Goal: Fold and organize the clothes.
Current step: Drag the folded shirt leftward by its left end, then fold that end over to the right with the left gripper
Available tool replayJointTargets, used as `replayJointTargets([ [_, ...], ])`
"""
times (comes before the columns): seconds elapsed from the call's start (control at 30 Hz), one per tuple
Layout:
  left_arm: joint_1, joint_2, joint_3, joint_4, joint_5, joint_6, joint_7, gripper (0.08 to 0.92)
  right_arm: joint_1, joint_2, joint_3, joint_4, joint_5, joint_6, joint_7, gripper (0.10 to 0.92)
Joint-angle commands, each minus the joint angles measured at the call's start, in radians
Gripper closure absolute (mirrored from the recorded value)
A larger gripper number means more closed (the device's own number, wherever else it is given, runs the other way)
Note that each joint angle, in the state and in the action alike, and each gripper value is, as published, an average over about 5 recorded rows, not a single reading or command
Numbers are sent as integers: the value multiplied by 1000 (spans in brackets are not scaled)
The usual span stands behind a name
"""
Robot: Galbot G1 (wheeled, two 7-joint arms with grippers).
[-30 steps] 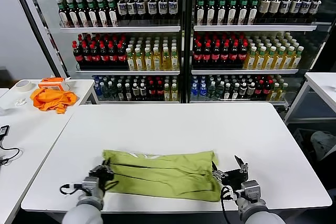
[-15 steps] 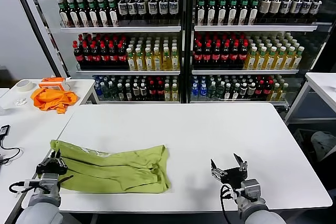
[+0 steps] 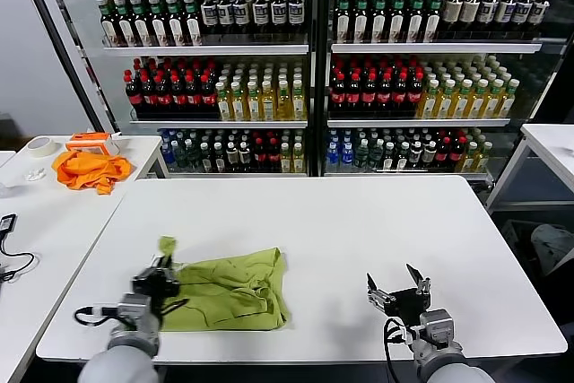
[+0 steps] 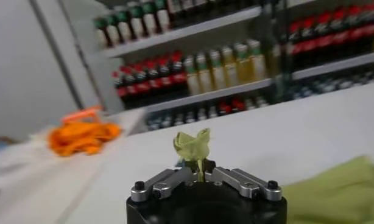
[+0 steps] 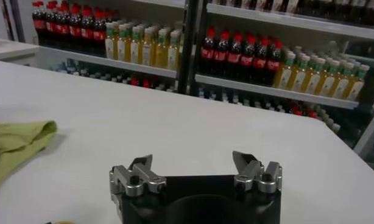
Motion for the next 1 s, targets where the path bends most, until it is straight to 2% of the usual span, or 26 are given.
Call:
replayJointTargets([
  [0.03,-106,-68,164,15,-134,20,12,898,0,2,4,-12,-2,-1,0,203],
  [0.8,-155,-141,220,128,-141,20,7,898,22,11,-20,-30,-2,-7,4,203],
  [1.0,-168,-174,225,134,-270,18,2,880,27,14,-19,-33,-2,-7,3,203],
])
